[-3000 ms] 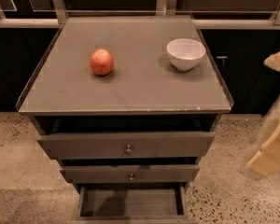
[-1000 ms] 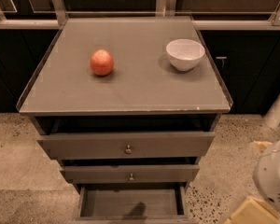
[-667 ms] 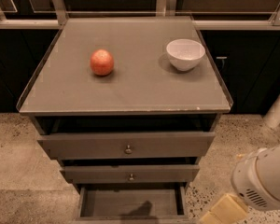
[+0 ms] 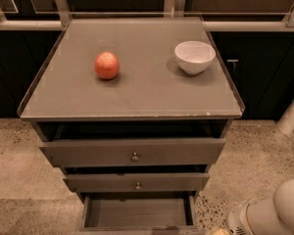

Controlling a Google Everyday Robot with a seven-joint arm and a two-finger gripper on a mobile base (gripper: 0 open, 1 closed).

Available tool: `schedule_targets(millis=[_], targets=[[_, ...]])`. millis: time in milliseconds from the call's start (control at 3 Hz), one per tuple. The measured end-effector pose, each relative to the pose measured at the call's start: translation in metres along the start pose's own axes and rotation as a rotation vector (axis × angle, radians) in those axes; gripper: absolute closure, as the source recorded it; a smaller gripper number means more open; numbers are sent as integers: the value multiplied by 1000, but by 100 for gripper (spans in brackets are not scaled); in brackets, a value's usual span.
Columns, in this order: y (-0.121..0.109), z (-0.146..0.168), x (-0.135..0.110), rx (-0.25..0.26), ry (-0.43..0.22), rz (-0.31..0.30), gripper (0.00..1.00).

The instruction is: Close bottom drawer

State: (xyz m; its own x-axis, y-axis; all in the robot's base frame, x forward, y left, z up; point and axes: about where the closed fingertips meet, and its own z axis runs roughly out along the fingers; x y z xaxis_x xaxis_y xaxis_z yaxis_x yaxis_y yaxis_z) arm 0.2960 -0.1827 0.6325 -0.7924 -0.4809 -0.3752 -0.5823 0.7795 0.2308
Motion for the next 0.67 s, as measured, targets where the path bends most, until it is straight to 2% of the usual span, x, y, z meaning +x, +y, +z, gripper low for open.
schedule_targets(millis=[333,667], targets=[[2,-3,1,12,-8,-1,0],[-20,9,3,24,-92,50,0]])
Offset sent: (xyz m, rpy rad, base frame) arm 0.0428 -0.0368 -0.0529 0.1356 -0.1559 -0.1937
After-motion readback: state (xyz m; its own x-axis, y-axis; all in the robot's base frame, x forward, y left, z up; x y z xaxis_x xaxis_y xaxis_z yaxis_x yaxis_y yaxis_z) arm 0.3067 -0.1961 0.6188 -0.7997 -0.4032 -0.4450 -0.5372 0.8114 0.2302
